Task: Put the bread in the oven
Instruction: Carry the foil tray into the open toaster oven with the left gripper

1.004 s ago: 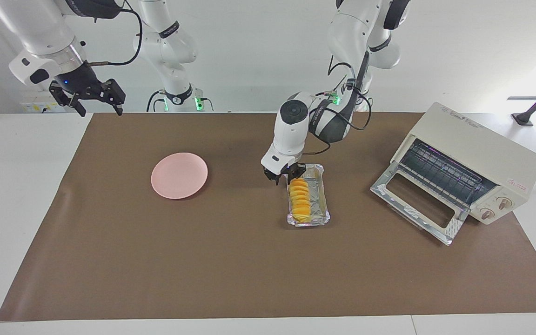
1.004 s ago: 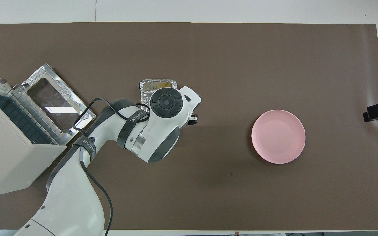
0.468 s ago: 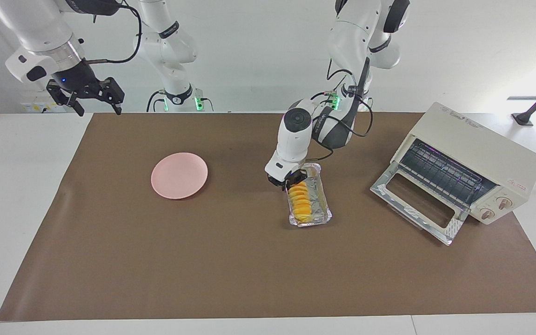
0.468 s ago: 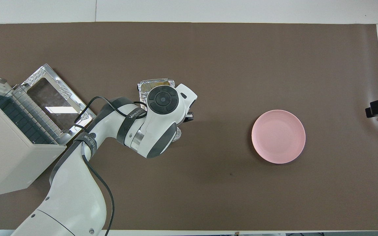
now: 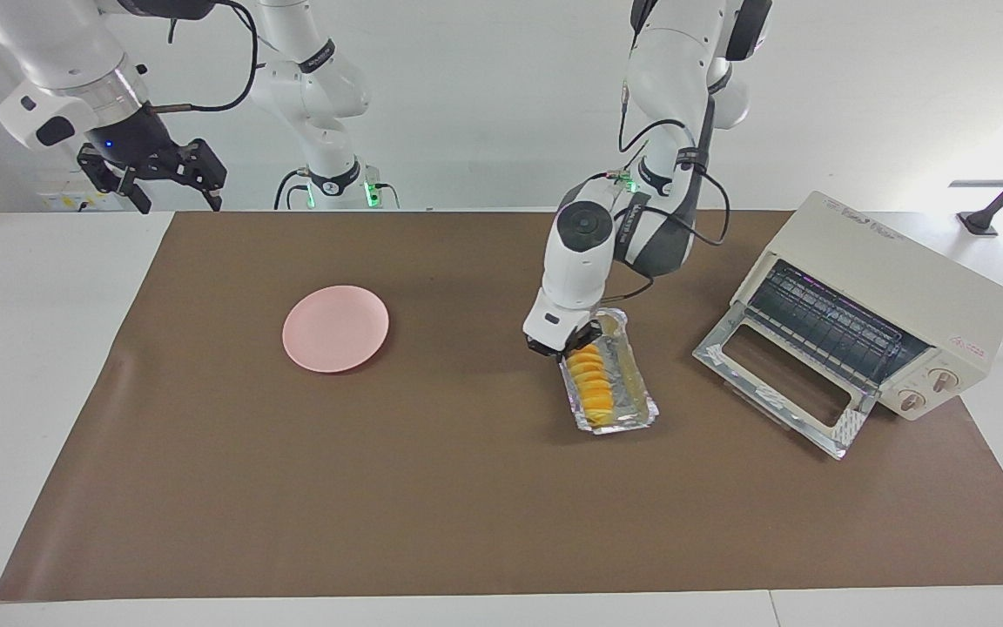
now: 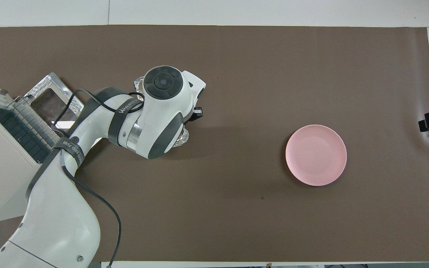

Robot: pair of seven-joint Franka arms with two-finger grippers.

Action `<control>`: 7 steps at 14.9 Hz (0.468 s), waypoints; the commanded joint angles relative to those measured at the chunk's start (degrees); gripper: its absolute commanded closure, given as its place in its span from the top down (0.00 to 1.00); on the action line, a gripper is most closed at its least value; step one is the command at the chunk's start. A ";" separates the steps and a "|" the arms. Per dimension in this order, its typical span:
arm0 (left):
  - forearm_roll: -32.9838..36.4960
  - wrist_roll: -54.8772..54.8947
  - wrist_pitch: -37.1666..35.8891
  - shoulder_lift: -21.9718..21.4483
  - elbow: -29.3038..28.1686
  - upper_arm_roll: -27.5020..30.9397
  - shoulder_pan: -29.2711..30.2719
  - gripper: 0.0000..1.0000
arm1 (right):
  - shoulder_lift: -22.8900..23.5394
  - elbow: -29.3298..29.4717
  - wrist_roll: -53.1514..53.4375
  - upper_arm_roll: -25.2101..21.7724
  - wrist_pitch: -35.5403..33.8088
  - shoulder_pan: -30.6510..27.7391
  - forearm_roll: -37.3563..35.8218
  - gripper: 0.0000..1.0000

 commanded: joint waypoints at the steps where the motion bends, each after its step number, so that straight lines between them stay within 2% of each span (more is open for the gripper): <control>1: -0.91 -0.63 -4.97 -2.61 1.77 5.31 1.62 0.00 | 0.30 0.72 -1.72 -0.40 -0.73 0.14 0.70 1.00; 4: -0.73 -0.64 -5.95 -2.70 1.16 13.74 2.67 0.00 | -0.15 0.19 -1.02 -0.31 -0.56 -0.04 0.61 1.00; 7: -0.65 0.24 -7.61 -3.67 -0.42 15.52 9.77 0.00 | -0.50 -0.16 -1.28 -0.31 -1.79 -0.66 0.61 1.00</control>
